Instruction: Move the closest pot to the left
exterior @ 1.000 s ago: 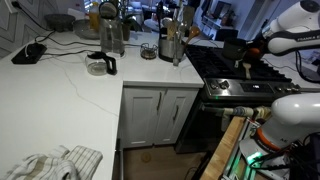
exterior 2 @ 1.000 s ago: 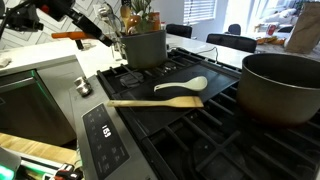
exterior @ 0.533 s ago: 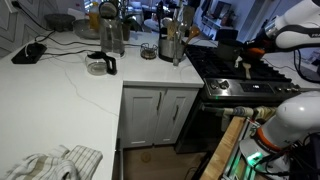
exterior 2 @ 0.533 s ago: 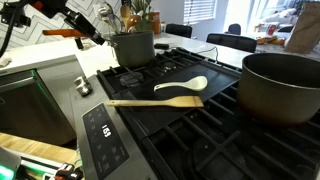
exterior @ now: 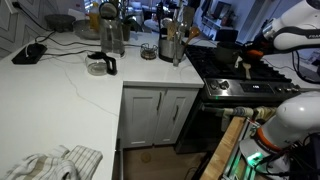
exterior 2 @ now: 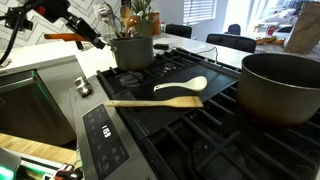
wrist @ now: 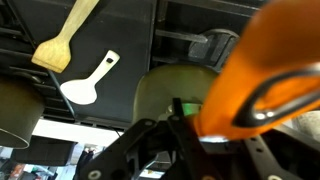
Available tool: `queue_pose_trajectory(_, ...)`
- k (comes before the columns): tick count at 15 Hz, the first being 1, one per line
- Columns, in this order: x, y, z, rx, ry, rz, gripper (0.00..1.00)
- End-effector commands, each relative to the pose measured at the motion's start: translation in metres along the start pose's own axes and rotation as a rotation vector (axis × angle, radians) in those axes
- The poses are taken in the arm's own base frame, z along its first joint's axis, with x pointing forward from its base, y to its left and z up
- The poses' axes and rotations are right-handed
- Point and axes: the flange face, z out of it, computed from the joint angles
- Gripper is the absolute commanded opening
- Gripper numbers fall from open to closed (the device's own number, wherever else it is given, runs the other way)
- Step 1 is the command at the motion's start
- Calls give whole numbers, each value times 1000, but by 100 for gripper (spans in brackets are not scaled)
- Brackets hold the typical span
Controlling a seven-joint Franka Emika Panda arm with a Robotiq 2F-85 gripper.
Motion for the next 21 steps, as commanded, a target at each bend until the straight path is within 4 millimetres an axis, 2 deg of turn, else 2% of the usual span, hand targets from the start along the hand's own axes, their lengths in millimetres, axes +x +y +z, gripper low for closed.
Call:
queue_pose_trajectory(1,0,-14,3,43,-16,-54,8)
queue_pose_trajectory(8,1,-35,10,105,-29,-136,8)
queue_pose_trajectory(16,-4,-27,22,98,-65,-165,8)
queue_pose_trajectory(21,-15,-19,33,92,-144,-196,8)
